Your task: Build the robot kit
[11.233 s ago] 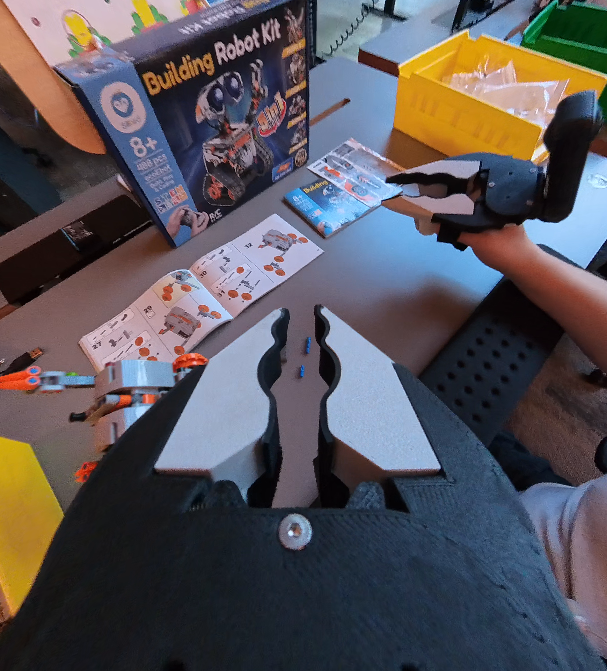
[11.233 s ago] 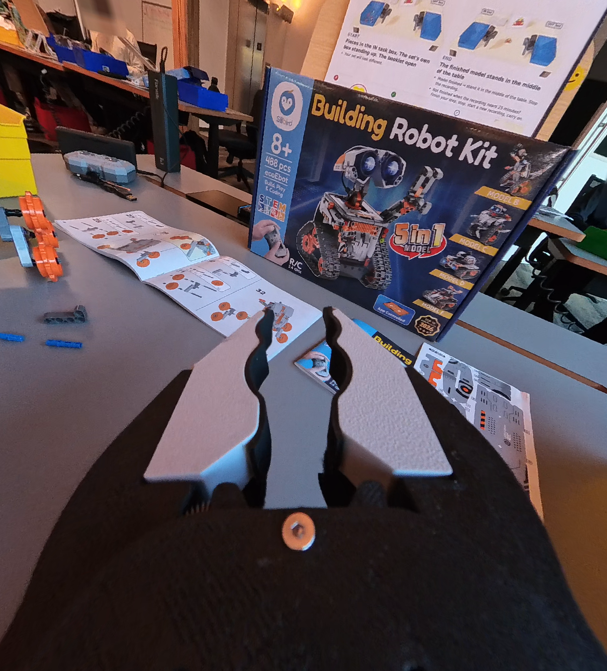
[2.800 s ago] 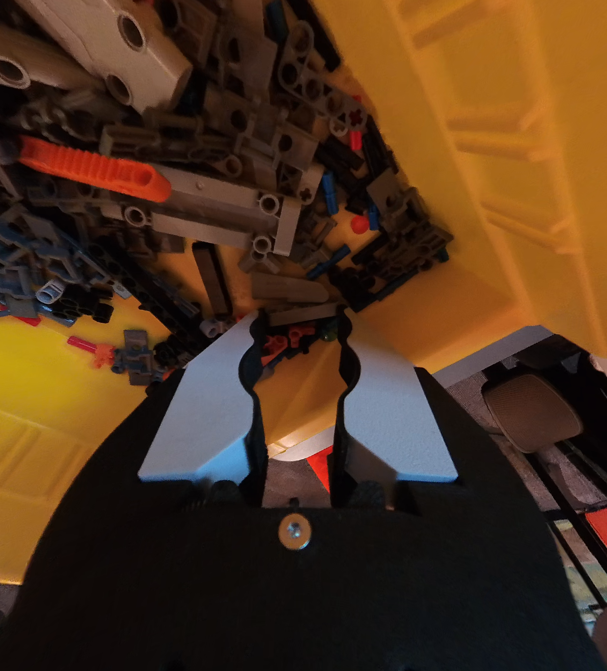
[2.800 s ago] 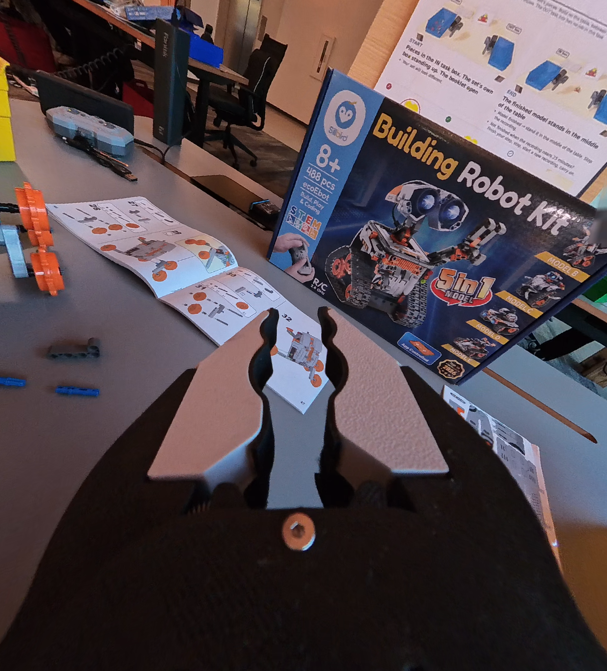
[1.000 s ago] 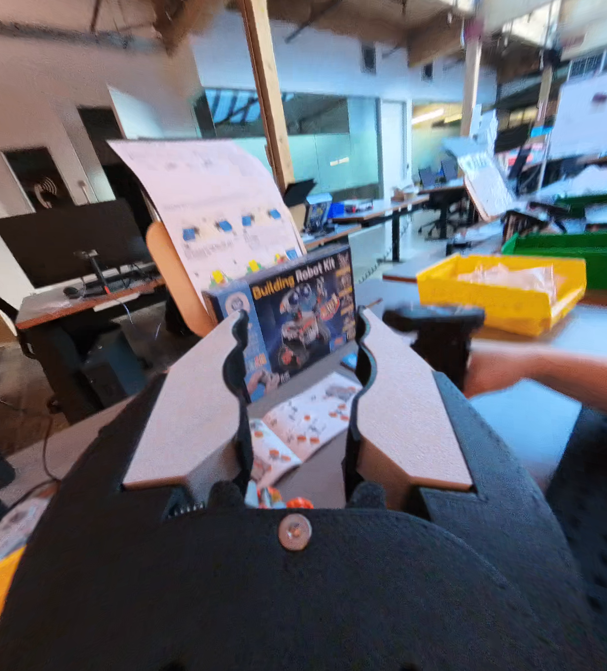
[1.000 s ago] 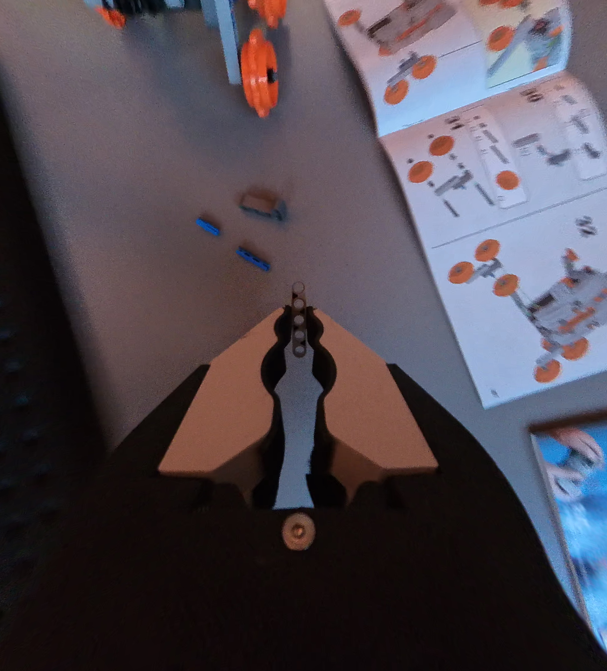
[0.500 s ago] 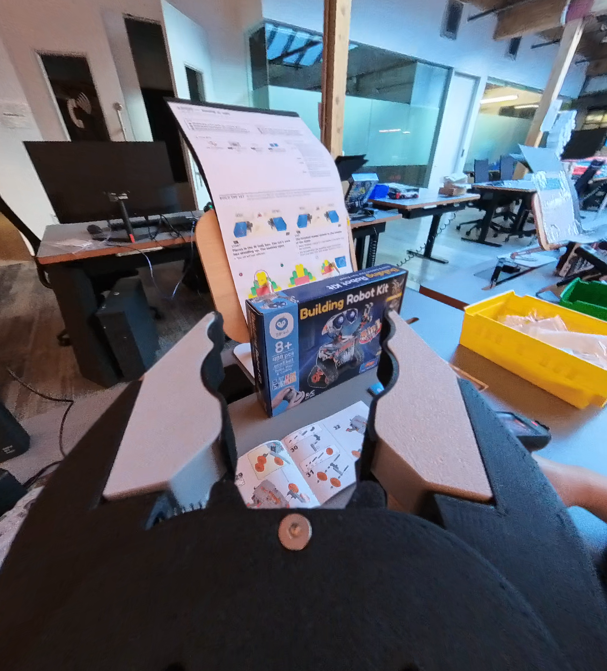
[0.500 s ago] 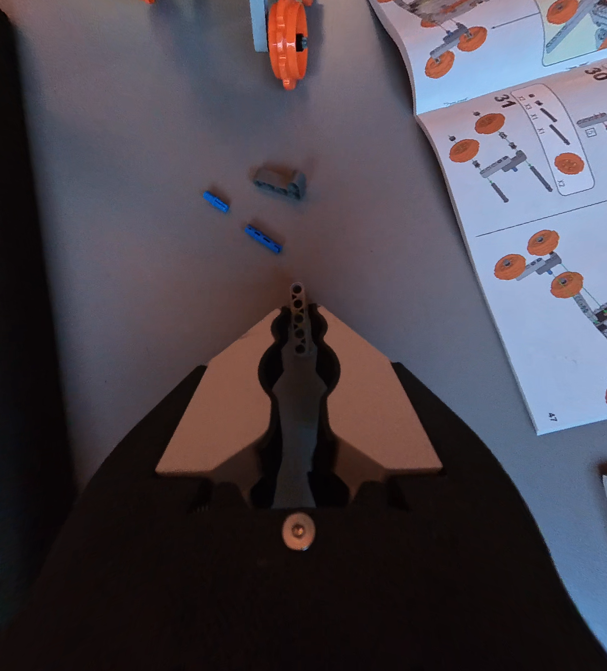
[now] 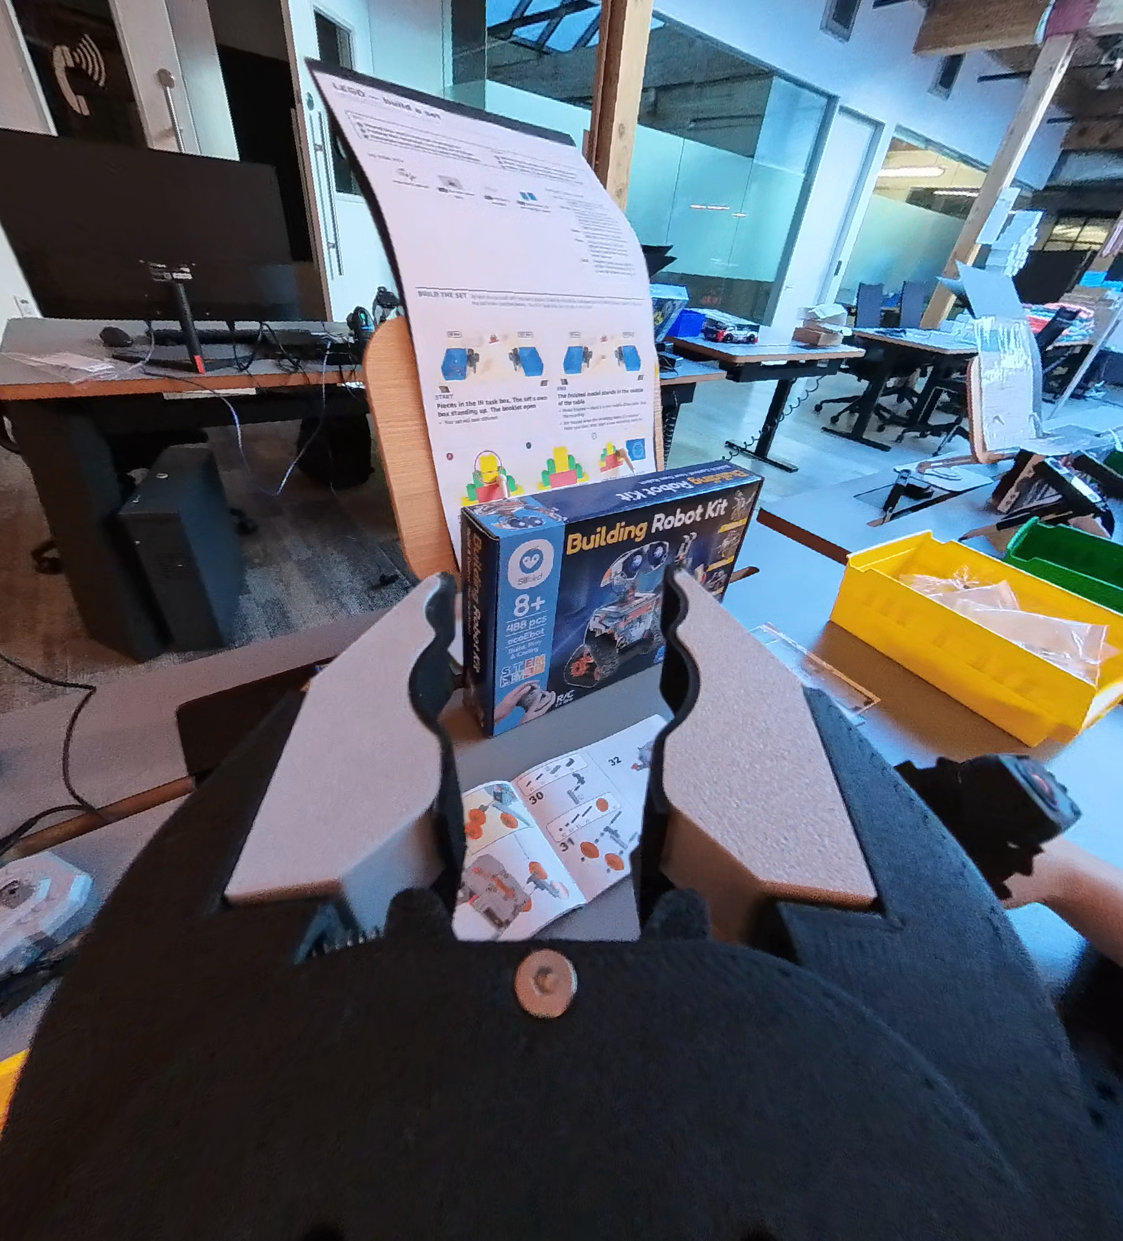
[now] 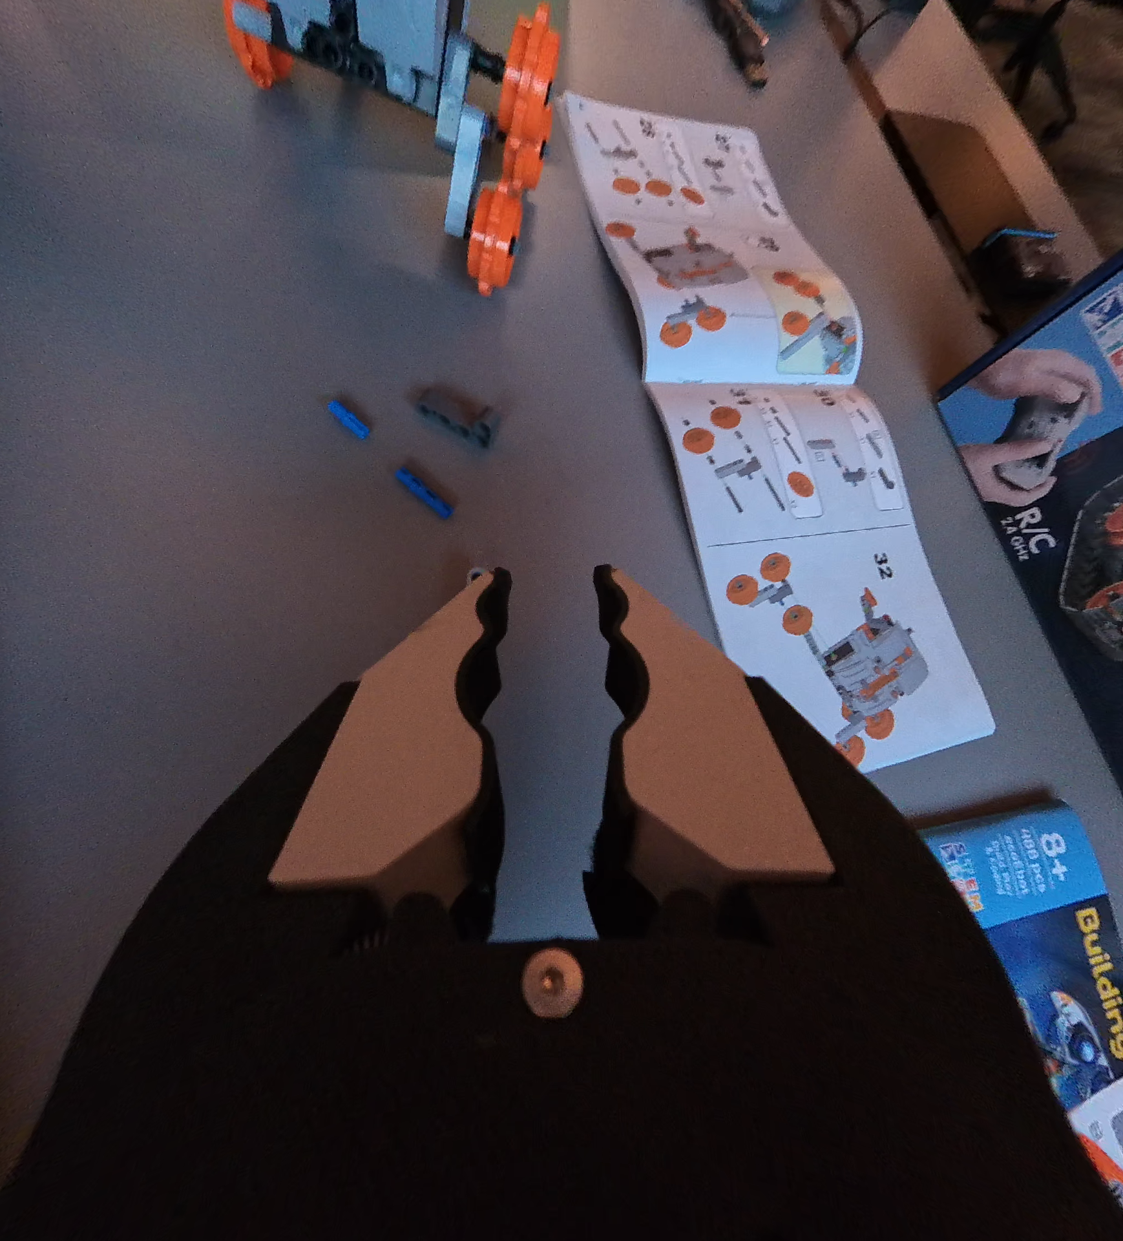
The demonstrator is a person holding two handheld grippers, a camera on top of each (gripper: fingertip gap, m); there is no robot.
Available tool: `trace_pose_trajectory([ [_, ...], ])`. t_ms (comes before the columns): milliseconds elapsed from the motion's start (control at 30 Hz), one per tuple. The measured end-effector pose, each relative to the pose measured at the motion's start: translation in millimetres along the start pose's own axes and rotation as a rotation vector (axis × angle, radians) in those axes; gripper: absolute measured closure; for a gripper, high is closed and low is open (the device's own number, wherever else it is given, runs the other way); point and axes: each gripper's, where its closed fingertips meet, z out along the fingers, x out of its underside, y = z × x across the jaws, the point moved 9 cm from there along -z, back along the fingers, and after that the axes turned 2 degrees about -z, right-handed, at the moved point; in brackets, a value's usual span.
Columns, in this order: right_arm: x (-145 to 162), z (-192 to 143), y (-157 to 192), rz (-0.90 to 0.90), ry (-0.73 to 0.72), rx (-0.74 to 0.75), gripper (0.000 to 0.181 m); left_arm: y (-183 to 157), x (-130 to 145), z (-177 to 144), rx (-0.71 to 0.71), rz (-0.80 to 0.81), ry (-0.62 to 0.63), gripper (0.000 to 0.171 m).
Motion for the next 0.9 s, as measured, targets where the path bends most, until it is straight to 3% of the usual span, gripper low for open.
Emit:
trace_pose_trajectory([
  [267,14,-5,-17,-0.096,0.05,0.154,0.159,15,-3,-7,-0.023,-0.042,-0.038,0.117],
  [467,30,-7,-37,-0.002,0.109,0.248,0.165,36,-6,-23,-0.138,-0.063,-0.065,0.11],
  [533,27,-10,-35,0.04,0.039,0.174,0.172,38,-8,-28,-0.127,-0.082,-0.086,0.111],
  [567,23,-11,-29,0.061,-0.018,0.068,0.181,38,-9,-29,-0.117,-0.09,-0.092,0.112],
  [667,9,-13,-10,0.098,-0.128,-0.18,0.181,36,-8,-27,-0.092,-0.094,-0.086,0.113],
  [900,13,6,11,0.014,0.017,-0.251,0.181,31,-6,-21,-0.074,-0.069,-0.046,0.114],
])
